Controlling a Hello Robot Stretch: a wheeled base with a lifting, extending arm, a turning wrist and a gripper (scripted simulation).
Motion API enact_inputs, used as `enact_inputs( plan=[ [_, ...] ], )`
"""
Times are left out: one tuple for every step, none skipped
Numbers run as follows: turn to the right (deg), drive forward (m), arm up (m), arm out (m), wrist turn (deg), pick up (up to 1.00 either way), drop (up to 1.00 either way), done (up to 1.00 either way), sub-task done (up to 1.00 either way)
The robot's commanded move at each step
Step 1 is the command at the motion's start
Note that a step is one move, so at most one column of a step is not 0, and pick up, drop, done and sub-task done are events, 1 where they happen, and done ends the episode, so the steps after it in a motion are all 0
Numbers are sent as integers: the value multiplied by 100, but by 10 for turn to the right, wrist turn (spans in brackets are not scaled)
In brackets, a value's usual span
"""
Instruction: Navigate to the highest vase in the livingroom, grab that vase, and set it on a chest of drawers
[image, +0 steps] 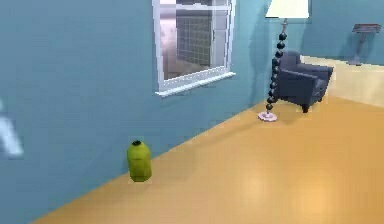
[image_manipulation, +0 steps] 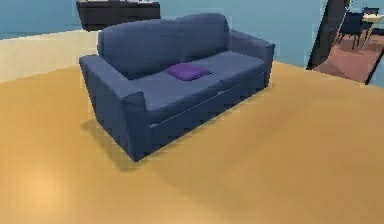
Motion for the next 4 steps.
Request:
enact_inputs(
  plan=[
    [-420,0,0,0,0,0,0,0,0],
    [0,45,0,0,0,0,0,0,0],
    [-450,0,0,0,0,0,0,0,0],
    [-450,0,0,0,0,0,0,0,0]
  ],
)
